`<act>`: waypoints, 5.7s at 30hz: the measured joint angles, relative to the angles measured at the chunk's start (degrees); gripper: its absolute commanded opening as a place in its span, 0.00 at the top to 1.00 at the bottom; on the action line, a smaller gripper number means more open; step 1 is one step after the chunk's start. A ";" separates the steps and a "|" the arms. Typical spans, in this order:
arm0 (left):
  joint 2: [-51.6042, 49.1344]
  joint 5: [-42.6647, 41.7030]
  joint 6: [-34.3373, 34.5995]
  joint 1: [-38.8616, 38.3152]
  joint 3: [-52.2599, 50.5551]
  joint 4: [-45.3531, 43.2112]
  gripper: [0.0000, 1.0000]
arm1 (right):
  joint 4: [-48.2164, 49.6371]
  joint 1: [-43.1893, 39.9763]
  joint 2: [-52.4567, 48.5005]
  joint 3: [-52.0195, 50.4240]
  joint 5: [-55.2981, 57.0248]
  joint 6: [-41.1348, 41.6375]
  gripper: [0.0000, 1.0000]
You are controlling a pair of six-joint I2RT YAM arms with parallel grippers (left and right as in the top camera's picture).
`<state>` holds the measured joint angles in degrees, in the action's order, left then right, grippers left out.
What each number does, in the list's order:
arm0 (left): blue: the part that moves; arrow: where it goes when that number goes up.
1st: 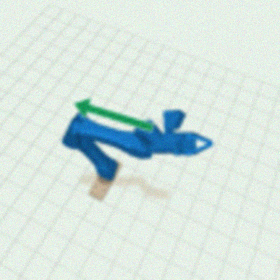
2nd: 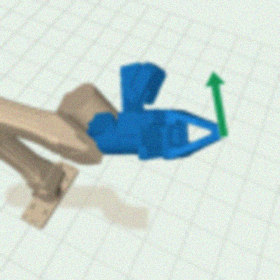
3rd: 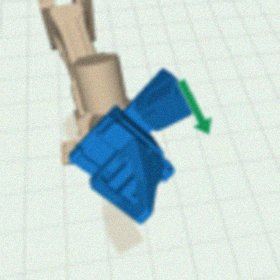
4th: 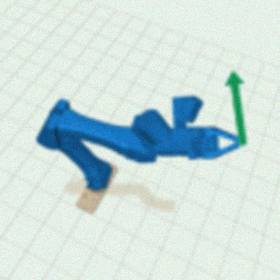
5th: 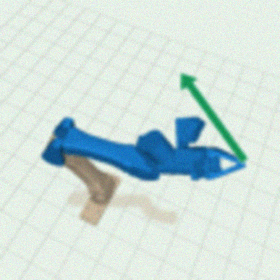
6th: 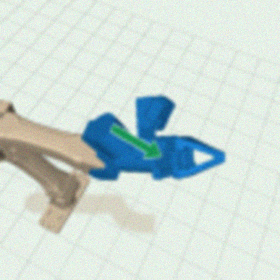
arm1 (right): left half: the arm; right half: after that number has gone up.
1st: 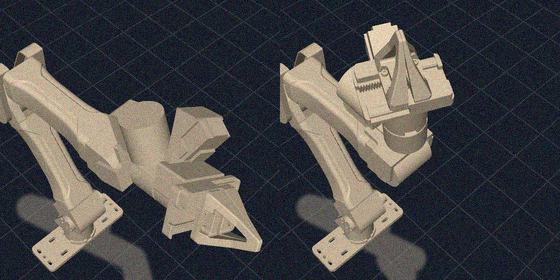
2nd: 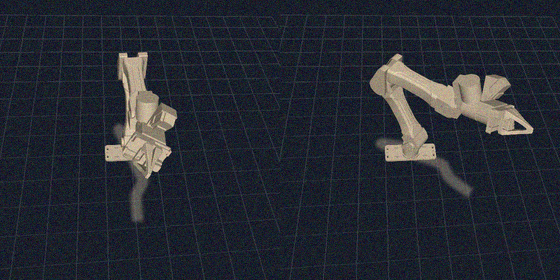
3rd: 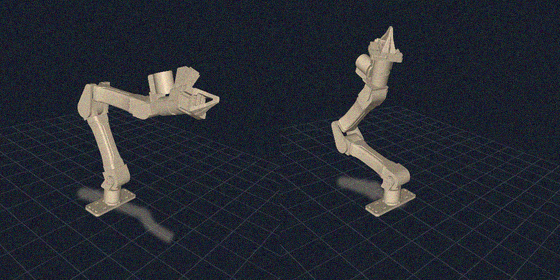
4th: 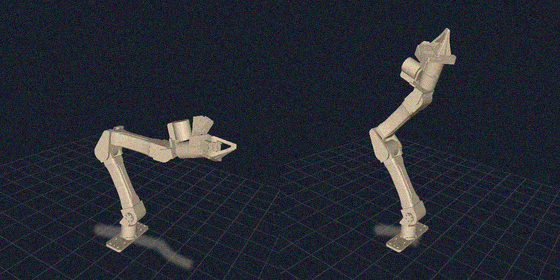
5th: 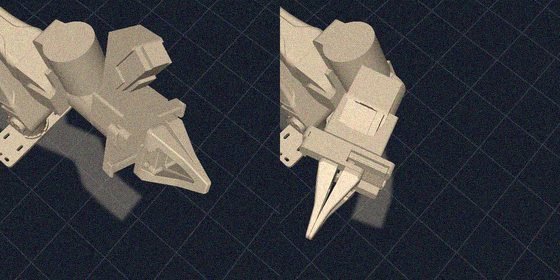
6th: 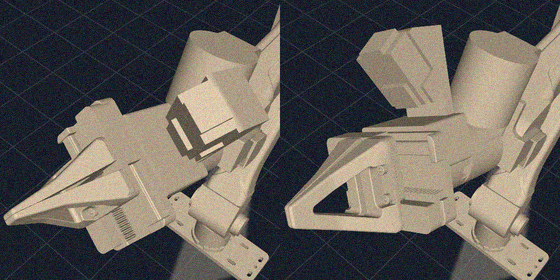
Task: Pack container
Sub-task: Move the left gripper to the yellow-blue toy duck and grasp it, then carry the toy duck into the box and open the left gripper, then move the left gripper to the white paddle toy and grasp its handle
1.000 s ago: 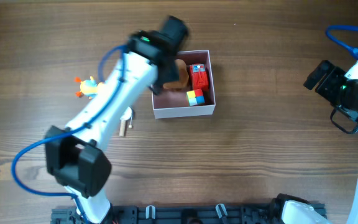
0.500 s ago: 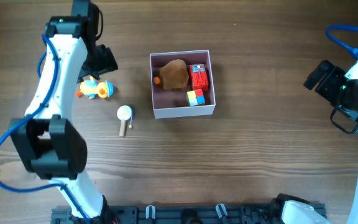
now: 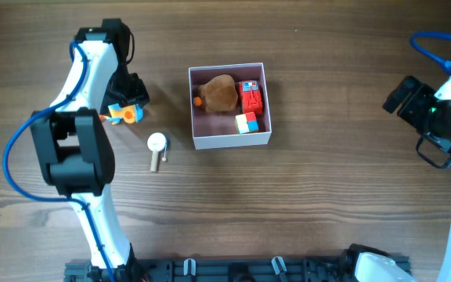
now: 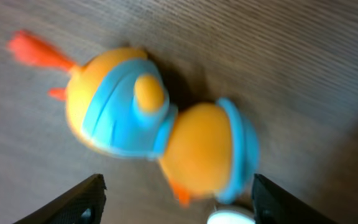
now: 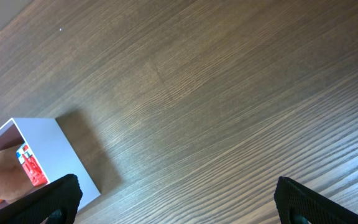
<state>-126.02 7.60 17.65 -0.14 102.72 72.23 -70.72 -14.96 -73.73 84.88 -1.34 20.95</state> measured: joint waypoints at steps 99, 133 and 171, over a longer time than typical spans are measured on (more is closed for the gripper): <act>4.92 3.02 26.62 -36.46 -1.64 0.11 0.73 | -1.77 0.00 0.00 0.00 -0.39 0.00 0.00; 25.59 7.28 12.96 -25.38 -10.45 7.67 0.50 | -2.56 0.00 0.00 0.00 -0.39 0.00 0.00; 25.51 -8.09 -7.89 -9.62 -47.60 -27.47 0.71 | -2.64 0.00 0.00 0.00 -0.39 -0.02 0.00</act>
<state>-100.51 -0.49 9.76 -9.76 55.11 44.75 -73.36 -14.96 -73.73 84.88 -1.74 20.93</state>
